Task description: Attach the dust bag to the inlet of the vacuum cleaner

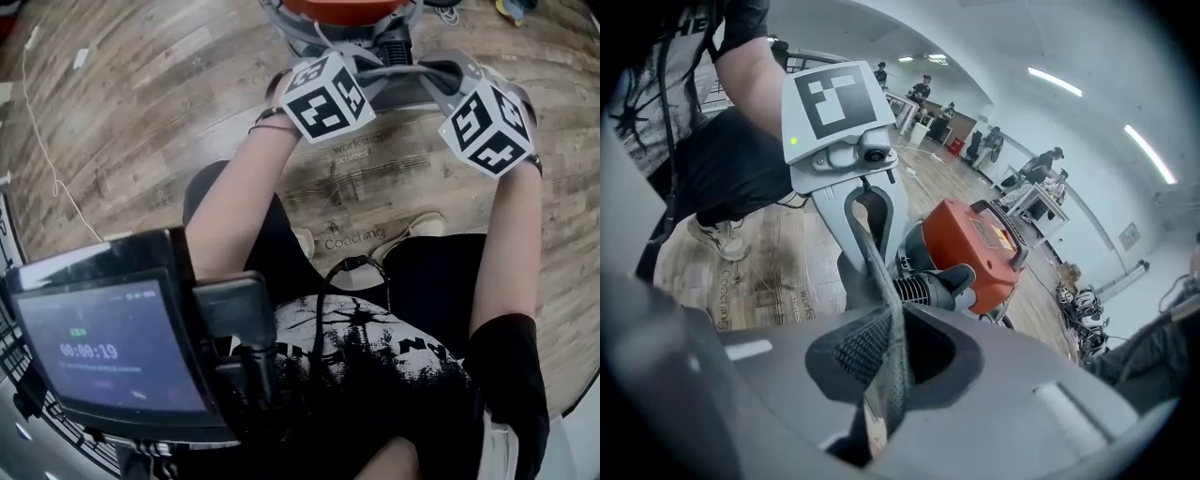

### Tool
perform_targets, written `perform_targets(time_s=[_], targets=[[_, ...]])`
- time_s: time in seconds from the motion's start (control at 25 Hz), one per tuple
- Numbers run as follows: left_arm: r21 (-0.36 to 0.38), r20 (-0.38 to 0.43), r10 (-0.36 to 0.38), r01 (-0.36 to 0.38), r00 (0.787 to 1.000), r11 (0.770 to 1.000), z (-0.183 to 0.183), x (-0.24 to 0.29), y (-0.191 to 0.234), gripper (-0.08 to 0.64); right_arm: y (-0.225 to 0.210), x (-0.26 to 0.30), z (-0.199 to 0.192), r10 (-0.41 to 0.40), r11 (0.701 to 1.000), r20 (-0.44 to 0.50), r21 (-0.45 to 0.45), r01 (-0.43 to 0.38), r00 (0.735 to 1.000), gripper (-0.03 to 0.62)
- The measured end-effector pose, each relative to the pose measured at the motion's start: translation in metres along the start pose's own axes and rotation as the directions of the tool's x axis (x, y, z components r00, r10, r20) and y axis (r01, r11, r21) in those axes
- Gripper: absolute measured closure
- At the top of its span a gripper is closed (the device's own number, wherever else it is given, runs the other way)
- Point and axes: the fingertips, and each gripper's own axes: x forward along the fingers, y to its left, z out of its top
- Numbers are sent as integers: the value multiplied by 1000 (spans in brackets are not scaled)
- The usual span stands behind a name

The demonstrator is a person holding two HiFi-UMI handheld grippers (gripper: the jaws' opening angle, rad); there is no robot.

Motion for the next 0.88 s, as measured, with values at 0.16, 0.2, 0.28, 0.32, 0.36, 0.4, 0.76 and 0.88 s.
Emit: perform_targets(time_s=[0.16,0.2,0.28,0.32,0.36,0.4,0.76,0.88], targets=[[26,2,9,-9,1000,1000,10,-4,2,525,-3,1,-11,9,997,31,74,-11,999,560],[36,-1,8,-7,1000,999,13,-4,3,525,-4,3,-15,11,996,31,93,-14,999,560],[70,-18,2,-1,1000,998,20,-2,4,525,-5,8,-27,13,992,24,124,-16,1000,560],[91,-31,0,3,1000,996,23,1,4,525,-5,11,-34,14,991,19,136,-17,1000,560],[110,-42,-2,6,999,994,24,4,4,525,-4,15,-39,15,989,14,146,-17,1000,560],[124,-49,-2,8,999,992,24,7,4,523,-4,19,-42,14,988,12,155,-16,1000,560],[21,-42,35,-35,998,999,-4,3,15,520,-9,15,-7,-14,998,23,65,12,1000,561],[8,-56,43,-43,998,999,-9,7,15,520,-8,16,-4,-1,999,23,48,0,1000,560]])
